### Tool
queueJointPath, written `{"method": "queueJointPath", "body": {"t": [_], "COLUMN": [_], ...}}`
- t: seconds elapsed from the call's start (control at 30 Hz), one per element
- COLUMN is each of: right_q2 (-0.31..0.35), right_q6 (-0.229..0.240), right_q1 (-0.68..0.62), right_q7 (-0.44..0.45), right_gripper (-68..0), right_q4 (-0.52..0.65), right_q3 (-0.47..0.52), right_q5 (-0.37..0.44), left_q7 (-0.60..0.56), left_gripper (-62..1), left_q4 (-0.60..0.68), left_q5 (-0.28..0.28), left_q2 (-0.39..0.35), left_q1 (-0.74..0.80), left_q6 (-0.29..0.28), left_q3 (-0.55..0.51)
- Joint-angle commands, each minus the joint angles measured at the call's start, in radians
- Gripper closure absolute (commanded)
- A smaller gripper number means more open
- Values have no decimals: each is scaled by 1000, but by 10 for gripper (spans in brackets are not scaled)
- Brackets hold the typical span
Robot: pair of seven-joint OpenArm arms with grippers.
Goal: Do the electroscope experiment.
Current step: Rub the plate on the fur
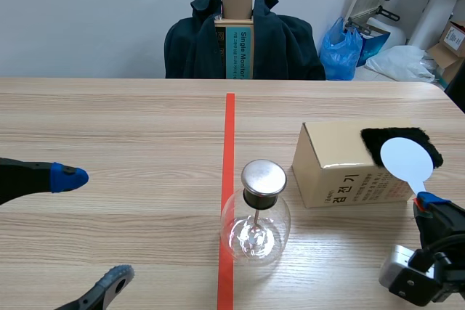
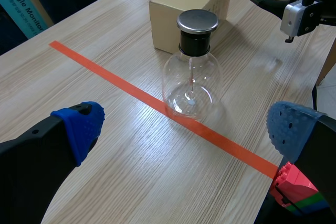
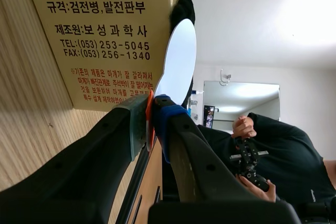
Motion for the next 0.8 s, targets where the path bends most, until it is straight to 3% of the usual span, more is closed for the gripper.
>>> {"method": "queueJointPath", "body": {"t": [0.0,0.43,0.77], "right_q2": [11,37,50], "right_q6": [-6,-6,-6], "right_q1": [-2,-13,-39], "right_q7": [-3,-30,-29], "right_gripper": [-8,-8,-8], "right_q4": [19,37,272], "right_q3": [4,24,134], "right_q5": [3,23,88], "left_q7": [-17,-16,-16], "left_gripper": [-623,-623,-623], "left_q4": [6,6,6], "left_q5": [-10,-10,-10], "left_q2": [7,7,7], "left_q1": [-3,-3,-3], "left_q6": [2,2,2], "left_q3": [1,1,1]}}
